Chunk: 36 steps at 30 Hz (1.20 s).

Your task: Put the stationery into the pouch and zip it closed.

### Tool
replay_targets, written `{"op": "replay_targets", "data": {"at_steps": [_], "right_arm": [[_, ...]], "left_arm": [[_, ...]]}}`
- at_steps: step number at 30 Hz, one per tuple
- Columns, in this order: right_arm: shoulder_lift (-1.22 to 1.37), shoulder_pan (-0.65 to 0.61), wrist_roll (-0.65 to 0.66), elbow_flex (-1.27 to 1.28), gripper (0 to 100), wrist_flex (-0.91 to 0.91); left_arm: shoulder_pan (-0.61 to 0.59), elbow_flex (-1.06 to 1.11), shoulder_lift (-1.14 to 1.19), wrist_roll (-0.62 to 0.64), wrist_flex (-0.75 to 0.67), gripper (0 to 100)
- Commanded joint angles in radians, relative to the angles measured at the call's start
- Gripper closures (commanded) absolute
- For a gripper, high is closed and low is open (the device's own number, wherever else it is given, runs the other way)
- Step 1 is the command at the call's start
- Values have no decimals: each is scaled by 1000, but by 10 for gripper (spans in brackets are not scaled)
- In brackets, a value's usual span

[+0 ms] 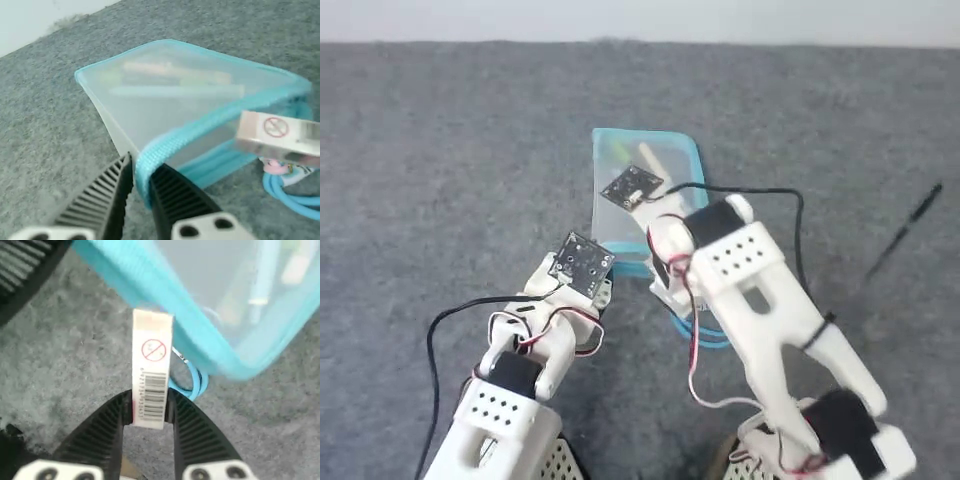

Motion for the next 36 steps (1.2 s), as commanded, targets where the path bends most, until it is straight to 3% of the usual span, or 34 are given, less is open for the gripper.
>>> {"op": "replay_targets", "data": {"at_steps": [1,8,19,27,36], "right_arm": [[58,16,-17,-115,992,-18],[240,24,-43,-293,992,-4],[510,24,-160,-755,987,196],[627,24,-153,-908,763,260],[613,25,-132,-907,760,265]], "left_arm": [[21,-28,2,-14,-15,988],[37,-28,3,-15,-14,988],[86,-28,-2,-69,31,988],[83,-28,-2,-69,31,988],[54,-27,-2,-68,26,988]]}}
